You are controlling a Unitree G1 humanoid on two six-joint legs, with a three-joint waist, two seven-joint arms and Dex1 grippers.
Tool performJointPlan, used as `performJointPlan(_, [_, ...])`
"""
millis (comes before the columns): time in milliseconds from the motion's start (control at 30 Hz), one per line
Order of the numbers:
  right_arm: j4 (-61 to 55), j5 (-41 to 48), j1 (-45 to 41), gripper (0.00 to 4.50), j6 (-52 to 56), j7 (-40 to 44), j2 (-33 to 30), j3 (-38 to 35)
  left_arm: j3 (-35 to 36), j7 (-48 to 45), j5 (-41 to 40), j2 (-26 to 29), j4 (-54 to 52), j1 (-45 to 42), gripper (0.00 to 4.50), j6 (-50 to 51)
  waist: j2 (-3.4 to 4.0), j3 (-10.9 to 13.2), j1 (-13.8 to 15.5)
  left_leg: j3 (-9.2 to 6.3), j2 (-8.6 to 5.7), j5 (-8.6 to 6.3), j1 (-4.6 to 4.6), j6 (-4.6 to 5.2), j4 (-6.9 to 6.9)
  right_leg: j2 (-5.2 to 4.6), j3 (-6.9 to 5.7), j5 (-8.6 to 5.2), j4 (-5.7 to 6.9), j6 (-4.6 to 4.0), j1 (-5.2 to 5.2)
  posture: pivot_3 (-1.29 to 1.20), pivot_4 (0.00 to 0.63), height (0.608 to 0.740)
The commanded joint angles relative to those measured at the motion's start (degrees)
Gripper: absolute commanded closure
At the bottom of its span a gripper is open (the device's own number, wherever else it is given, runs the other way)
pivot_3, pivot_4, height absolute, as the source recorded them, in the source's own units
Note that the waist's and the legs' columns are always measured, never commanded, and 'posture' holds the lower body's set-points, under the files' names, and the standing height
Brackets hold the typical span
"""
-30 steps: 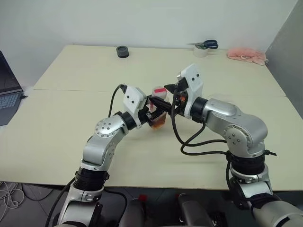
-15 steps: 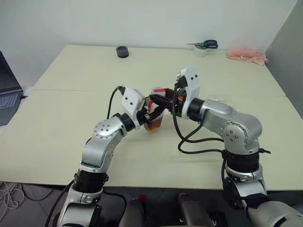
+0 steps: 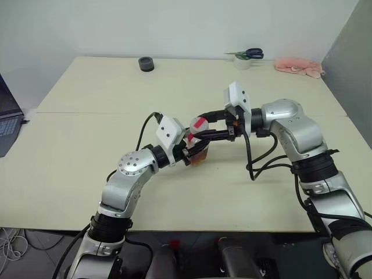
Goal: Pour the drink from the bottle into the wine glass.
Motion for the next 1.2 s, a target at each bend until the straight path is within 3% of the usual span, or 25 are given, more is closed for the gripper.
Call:
performJointPlan(33, [-4.57, 7.73, -0.32, 2.22, 7.21, 1.61, 2.53, -2.86, 3.45, 2.27, -0.94, -0.17, -2.34, -1.26, 2.56, -0.03, 0.0, 0.0, 0.32, -0.01, -0.02, 0.0, -0.02, 0.0, 0.0, -0.04, 0.0, 0.0, -0.01, 0.0, 0.0, 0.0, 0.15, 0.74])
performJointPlan(233, [-13.55, 7.2, 2.23, 0.08, 10.79, -7.29, 2.95, -6.54, 3.39, 1.75, -0.91, -0.47, -0.49, -2.68, 2.6, -0.22, 0.01, 0.0, 0.89, -0.07, -0.02, 0.0, -0.01, 0.0, -0.01, -0.05, -0.09, 0.0, 0.0, 0.0, 0.0, 0.0, 0.15, 0.74])
performJointPlan(267, [-15.26, 7.38, 2.65, 0.0, 11.64, -9.08, 3.15, -7.05, 3.35, 1.73, -0.88, -0.56, -0.18, -2.93, 2.6, -0.31, 0.01, 0.0, 0.9, -0.07, -0.02, 0.0, -0.02, 0.0, 0.0, -0.05, -0.09, 0.0, 0.01, 0.0, 0.0, 0.0, 0.15, 0.74])
performJointPlan(433, [-26.4, 6.6, 6.02, 0.0, 17.74, -20.75, 3.79, -8.15, 2.91, 1.67, -0.74, -1.27, 1.79, -4.2, 2.61, -1.22, 0.01, 0.0, 1.04, -0.05, -0.04, 0.0, -0.03, -0.01, 0.0, -0.05, -0.07, 0.0, -0.01, 0.01, 0.0, 0.0, 0.15, 0.74])
performJointPlan(533, [-30.52, 3.52, 7.96, 0.0, 21.71, -32.99, 7.82, -8.32, 2.39, 1.42, -0.57, -2.0, 3.17, -5.18, 2.61, -2.01, 0.01, 0.0, 0.86, -0.04, -0.03, 0.0, -0.01, -0.01, -0.02, -0.04, -0.05, 0.0, 0.01, 0.01, -0.01, 0.0, 0.15, 0.74])
performJointPlan(667, [-32.43, 0.3, 9.01, 0.0, 24.62, -42.56, 11.35, -8.2, 2.15, 1.11, -0.32, -2.63, 4.1, -5.72, 2.61, -2.52, 0.01, 0.0, 0.91, -0.07, 0.01, 0.01, -0.02, -0.02, -0.01, 0.01, -0.06, 0.0, 0.04, 0.0, -0.04, 0.0, 0.15, 0.74])
performJointPlan(1033, [-35.6, 1.1, 9.64, 0.0, 32.94, -49.5, 14.48, -8.07, 2.3, 1.15, 0.18, -3.08, 4.4, -5.14, 2.63, -3.0, 0.01, 0.0, 0.88, -0.03, -0.01, 0.01, -0.04, -0.02, -0.05, -0.01, -0.03, 0.0, 0.01, 0.0, -0.06, 0.0, 0.15, 0.74])
performJointPlan(1100, [-35.92, 1.34, 9.66, 0.37, 33.7, -49.79, 14.62, -8.09, 2.2, 1.23, 0.2, -3.23, 4.33, -5.06, 2.63, -3.07, 0.01, 0.0, 0.88, -0.02, -0.03, 0.01, -0.04, -0.02, -0.03, -0.01, -0.02, 0.0, 0.01, 0.0, -0.06, 0.0, 0.15, 0.74])
performJointPlan(1200, [-35.92, 1.49, 9.51, 1.28, 34.19, -50.09, 14.68, -8.11, 2.3, 1.24, 0.18, -3.24, 4.53, -5.05, 2.63, -3.37, 0.01, 0.0, 0.86, -0.01, -0.03, 0.01, -0.04, -0.02, -0.03, -0.02, -0.01, 0.0, 0.01, 0.0, -0.06, 0.0, 0.15, 0.74])
